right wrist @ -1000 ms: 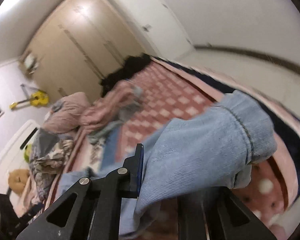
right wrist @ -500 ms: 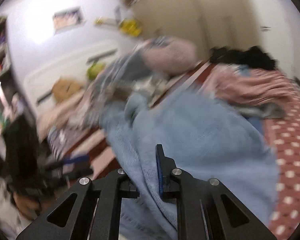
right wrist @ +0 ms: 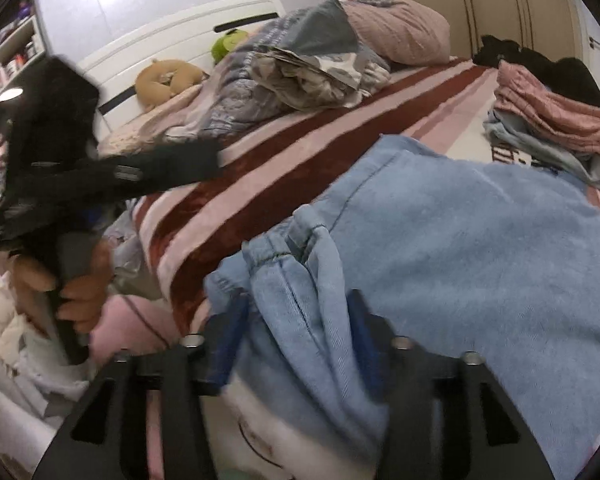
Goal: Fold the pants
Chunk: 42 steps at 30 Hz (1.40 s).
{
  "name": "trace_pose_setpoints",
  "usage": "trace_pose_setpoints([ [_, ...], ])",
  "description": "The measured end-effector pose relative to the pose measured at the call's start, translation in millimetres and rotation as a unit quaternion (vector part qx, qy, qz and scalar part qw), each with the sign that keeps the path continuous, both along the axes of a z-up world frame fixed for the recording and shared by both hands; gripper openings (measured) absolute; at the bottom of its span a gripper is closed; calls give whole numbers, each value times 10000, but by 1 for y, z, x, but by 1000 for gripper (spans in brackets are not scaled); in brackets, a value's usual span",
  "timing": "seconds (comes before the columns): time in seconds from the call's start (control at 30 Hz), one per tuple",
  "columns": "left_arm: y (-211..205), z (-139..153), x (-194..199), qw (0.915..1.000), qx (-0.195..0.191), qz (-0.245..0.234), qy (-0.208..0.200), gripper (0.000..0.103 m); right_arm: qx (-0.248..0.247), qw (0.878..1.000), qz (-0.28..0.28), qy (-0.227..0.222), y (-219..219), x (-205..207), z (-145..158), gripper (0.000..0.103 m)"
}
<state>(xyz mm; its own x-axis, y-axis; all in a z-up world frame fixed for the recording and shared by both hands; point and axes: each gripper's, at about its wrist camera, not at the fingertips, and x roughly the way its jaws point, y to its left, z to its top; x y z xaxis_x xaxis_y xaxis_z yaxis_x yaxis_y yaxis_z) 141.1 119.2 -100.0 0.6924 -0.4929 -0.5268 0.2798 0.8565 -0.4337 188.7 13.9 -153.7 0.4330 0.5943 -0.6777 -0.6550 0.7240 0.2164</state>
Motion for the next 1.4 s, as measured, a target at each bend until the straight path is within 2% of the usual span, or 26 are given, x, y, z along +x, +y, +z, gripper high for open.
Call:
trace_pose_setpoints([
  [0.1, -11, -7, 11, 9998, -12, -179, 124, 87, 118, 9998, -125, -133, -17, -13, 16, 53],
  [0.2, -24, -15, 30, 9992, 196, -52, 349, 87, 326, 9980, -494, -233, -50, -18, 30, 54],
  [0.3, -34, -23, 40, 9975, 493, 73, 505, 87, 331, 9941, -961, -376, -83, -18, 38, 58],
  [0.37, -40, -31, 44, 9948, 813, 137, 601, 83, 276, 9912, -1228, -421, -101, -15, 38, 58],
  [0.43, -40, -39, 43, 9928, 954, 135, 716, 72, 293, 9879, -1476, -372, -118, -11, 35, 58],
  [0.6, -34, -54, 39, 9893, 1197, 196, 815, 74, 456, 9790, -1984, -101, -156, 6, 20, 58],
  [0.7, -25, -57, 40, 9903, 982, 227, 959, 82, 735, 9736, -2149, 232, -177, 14, 10, 58],
  [0.73, -23, -57, 41, 9909, 888, 191, 992, 83, 832, 9723, -2160, 329, -179, 16, 7, 62],
  [0.8, -20, -59, 46, 9911, 685, -14, 1137, 84, 1081, 9694, -2123, 596, -188, 22, -1, 69],
  [0.9, -19, -61, 55, 9901, 403, -335, 1302, 85, 1269, 9669, -1998, 954, -191, 34, -13, 70],
  [1.03, -15, -73, 71, 9842, -269, -660, 1620, 85, 1495, 9665, -1597, 1344, -181, 48, -26, 71],
  [1.1, -14, -79, 76, 9814, -485, -642, 1746, 85, 1483, 9668, -1516, 1423, -173, 52, -31, 70],
  [1.27, -27, -75, 73, 9819, -329, -695, 1731, 84, 1422, 9696, -1294, 1514, -151, 52, -42, 60],
  [1.33, -31, -74, 71, 9819, -334, -725, 1717, 73, 1350, 9720, -1318, 1400, -147, 48, -40, 54],
  [1.37, -33, -73, 70, 9817, -366, -718, 1726, 71, 1357, 9721, -1325, 1376, -146, 48, -38, 47],
  [1.4, -33, -71, 69, 9820, -358, -697, 1718, 68, 1362, 9722, -1333, 1364, -146, 46, -37, 46],
])
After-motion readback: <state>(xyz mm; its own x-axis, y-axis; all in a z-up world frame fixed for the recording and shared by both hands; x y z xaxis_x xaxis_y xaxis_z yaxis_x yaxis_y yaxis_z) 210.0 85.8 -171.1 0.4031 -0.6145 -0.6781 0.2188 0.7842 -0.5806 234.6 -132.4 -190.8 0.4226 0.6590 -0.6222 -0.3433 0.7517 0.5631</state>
